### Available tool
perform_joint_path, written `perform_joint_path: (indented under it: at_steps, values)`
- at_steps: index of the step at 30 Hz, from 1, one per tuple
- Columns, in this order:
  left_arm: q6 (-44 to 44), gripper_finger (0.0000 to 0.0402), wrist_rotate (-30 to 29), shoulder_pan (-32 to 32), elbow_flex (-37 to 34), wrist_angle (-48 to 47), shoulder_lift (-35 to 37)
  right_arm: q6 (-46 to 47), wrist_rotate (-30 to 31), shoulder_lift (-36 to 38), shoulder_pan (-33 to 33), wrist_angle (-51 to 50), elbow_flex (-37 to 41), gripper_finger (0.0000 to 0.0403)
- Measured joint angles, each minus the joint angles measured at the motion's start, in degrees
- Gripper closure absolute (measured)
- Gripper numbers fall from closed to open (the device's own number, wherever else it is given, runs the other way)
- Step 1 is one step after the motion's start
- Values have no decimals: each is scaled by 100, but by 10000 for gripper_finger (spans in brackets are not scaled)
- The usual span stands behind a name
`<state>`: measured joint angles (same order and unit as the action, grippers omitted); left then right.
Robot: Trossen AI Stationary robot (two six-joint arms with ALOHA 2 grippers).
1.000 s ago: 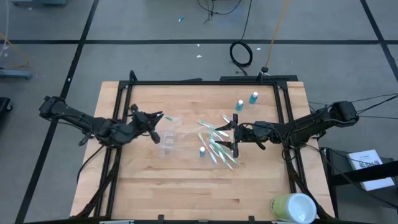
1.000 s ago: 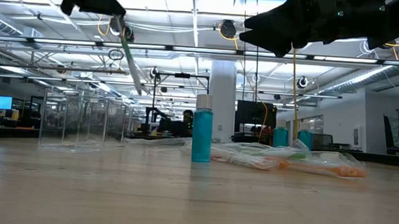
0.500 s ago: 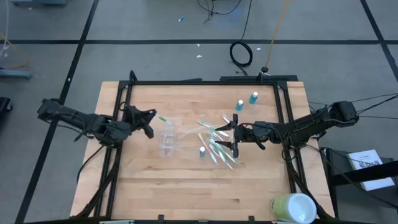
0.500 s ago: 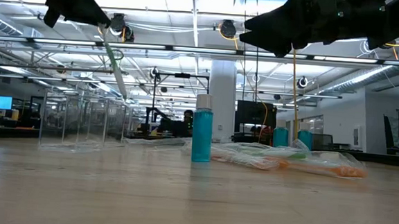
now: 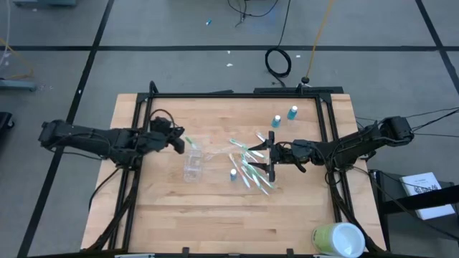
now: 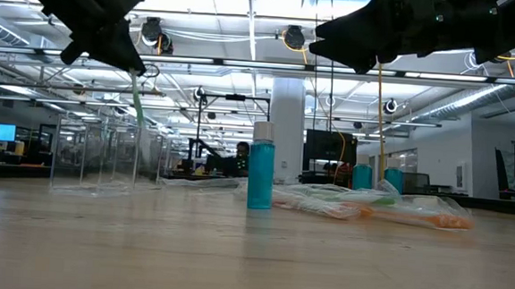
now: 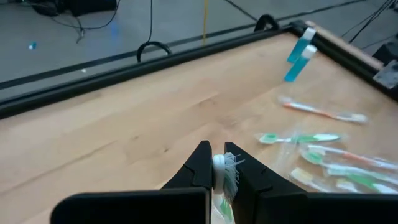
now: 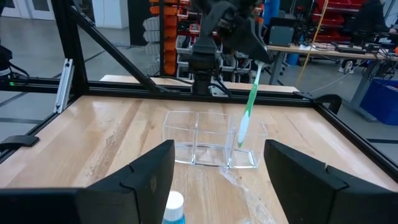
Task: Pick & Place toothbrushing station
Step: Put the green toothbrush into the top section of the transparent organizer
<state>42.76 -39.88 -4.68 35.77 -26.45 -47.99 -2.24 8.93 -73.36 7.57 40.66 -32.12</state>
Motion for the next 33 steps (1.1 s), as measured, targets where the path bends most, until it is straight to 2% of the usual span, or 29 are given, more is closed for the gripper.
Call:
perform_joint_path:
  at_steps: [12, 27, 30, 33]
  values:
    - [-47, 383, -59, 28, 0, 742, -867, 0, 0, 0, 0, -13, 0, 163]
    - [1, 381, -33, 28, 4, 771, -1169, 5, 0, 0, 0, -16, 2, 163]
    - [-84, 367, -14, 28, 4, 756, -1167, 5, -1, 0, 0, -20, 2, 163]
    - [-176, 331, 52, 28, 2, 700, -1097, 5, -2, 0, 0, -20, 2, 163]
